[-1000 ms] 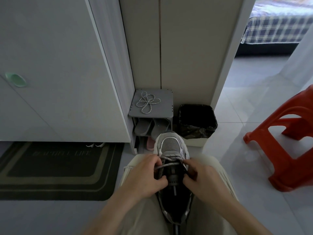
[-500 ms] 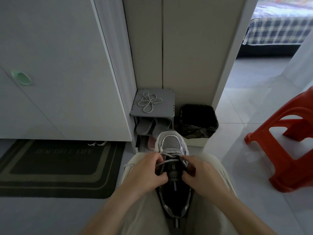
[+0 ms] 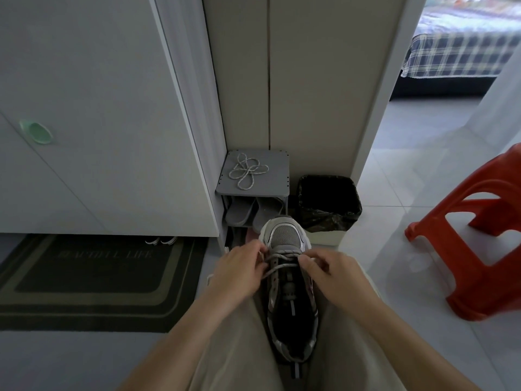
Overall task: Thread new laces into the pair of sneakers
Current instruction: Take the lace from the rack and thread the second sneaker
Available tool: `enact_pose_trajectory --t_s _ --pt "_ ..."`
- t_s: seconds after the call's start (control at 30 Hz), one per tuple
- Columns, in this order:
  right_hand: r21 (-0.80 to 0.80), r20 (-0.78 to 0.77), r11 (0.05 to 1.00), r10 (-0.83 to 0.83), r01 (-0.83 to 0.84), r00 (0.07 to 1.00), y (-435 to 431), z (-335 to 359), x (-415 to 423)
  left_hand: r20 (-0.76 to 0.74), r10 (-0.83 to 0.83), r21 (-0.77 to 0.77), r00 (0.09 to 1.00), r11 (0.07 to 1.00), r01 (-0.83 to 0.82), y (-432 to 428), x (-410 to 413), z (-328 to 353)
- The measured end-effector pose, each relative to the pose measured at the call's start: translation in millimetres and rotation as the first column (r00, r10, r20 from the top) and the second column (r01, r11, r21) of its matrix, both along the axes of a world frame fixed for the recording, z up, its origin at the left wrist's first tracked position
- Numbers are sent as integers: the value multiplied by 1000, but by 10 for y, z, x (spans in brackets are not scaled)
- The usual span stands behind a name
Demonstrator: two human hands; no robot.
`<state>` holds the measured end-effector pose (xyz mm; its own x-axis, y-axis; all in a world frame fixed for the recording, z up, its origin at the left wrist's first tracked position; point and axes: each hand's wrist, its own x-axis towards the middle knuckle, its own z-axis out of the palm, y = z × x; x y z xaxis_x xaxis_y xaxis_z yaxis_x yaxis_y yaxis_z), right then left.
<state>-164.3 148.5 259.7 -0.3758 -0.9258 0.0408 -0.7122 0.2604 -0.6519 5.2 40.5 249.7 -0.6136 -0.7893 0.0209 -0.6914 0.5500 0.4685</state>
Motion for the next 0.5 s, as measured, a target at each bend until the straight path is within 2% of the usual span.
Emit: enact_pose_trajectory --t_s 0.1,0.27,0.33,0.4,0.5 --pt "-21 -28 1000 -18 17 999 -99 11 5 97 -13 22 995 1000 11 -102 9 69" --pt "23 -121 985 172 -171 978 -370 146 115 -41 -74 282 996 956 83 -225 27 416" --pt "46 -159 976 218 -213 963 -479 194 217 -83 -95 276 992 954 115 -249 16 517" --pt "2 -118 981 192 -193 974 -561 258 267 -153 -85 244 985 962 121 -291 36 596" --pt "-134 37 986 103 -98 994 -633 438 230 -240 -26 193 970 978 74 -374 143 693"
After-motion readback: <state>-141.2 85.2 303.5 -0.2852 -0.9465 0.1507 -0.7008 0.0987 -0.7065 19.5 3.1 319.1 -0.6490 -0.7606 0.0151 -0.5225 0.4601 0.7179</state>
